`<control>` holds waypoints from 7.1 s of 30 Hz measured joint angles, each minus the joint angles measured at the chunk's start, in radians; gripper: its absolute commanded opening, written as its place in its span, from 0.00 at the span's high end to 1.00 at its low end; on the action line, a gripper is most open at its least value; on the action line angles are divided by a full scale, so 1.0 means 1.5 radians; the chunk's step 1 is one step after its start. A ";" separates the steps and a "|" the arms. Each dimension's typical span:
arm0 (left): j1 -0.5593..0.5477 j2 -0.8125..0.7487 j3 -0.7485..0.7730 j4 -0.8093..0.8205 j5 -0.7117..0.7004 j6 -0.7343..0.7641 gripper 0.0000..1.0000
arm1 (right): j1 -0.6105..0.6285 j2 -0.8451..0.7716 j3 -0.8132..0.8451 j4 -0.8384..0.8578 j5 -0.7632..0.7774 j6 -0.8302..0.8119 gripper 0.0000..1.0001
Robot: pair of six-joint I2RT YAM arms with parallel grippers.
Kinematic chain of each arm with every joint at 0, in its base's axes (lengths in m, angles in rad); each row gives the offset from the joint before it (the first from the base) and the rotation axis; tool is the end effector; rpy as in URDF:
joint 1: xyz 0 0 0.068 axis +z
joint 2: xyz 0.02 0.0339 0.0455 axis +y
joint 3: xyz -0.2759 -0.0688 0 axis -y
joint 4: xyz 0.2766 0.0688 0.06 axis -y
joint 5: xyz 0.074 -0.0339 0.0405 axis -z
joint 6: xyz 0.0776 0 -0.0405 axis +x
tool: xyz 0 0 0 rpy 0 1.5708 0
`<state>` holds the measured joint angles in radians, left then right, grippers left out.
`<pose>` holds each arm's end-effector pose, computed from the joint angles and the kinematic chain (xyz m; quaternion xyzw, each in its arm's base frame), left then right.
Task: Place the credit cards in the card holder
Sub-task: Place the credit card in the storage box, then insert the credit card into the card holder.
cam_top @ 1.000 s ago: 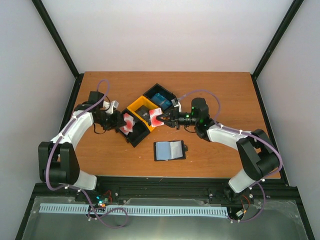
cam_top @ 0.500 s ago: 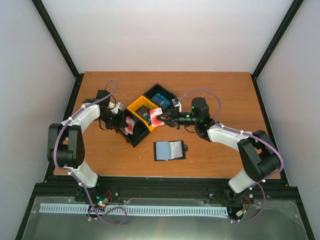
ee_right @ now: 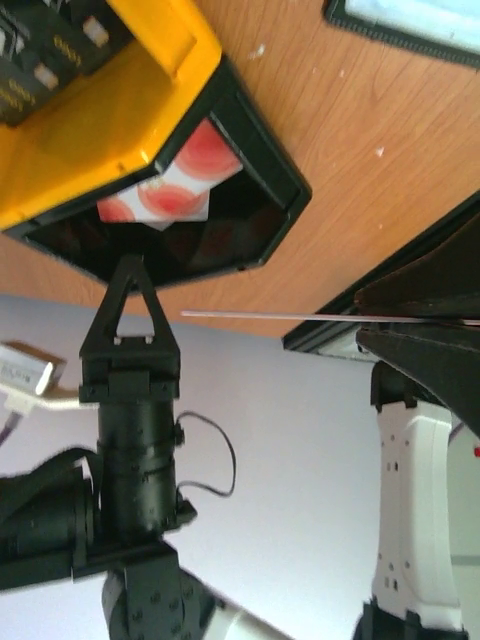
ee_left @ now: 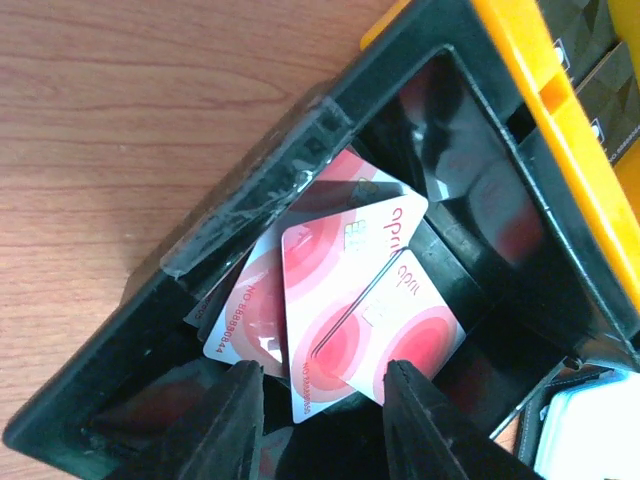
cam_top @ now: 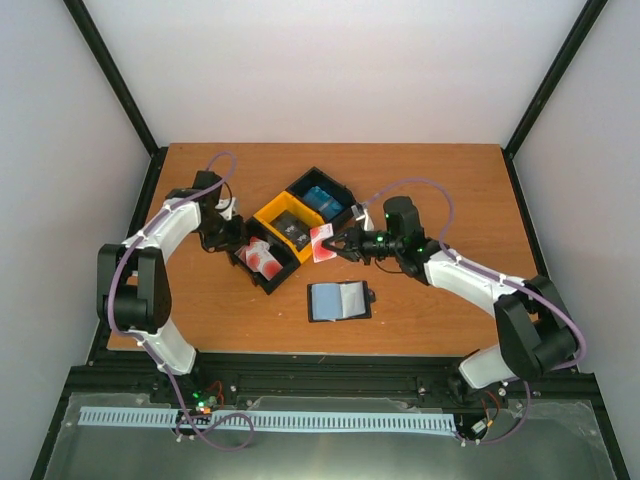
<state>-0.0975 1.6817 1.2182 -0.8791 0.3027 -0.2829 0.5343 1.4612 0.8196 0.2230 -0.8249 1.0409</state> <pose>0.3543 -0.0579 0.1735 -0.0738 0.9795 -0.1684 0.0822 0.2834 0.2339 0.2188 -0.0189 0.7985 0.5908 0.1139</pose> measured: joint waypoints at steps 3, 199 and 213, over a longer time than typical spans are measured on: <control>-0.006 -0.006 0.005 -0.001 -0.008 -0.007 0.55 | 0.004 -0.014 0.009 -0.075 0.038 -0.046 0.97; -0.429 -0.114 -0.366 0.489 0.066 -0.382 0.69 | 0.260 0.087 -0.031 -0.347 0.508 -0.103 0.95; -0.429 -0.070 -0.360 0.506 0.103 -0.382 0.77 | 0.259 0.081 -0.043 -0.330 0.507 -0.092 0.95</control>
<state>-0.7414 1.5764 0.6781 -0.1196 0.4572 -0.8555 0.9234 1.5833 0.7555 -0.2718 -0.0643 0.9028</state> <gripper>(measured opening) 0.217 0.054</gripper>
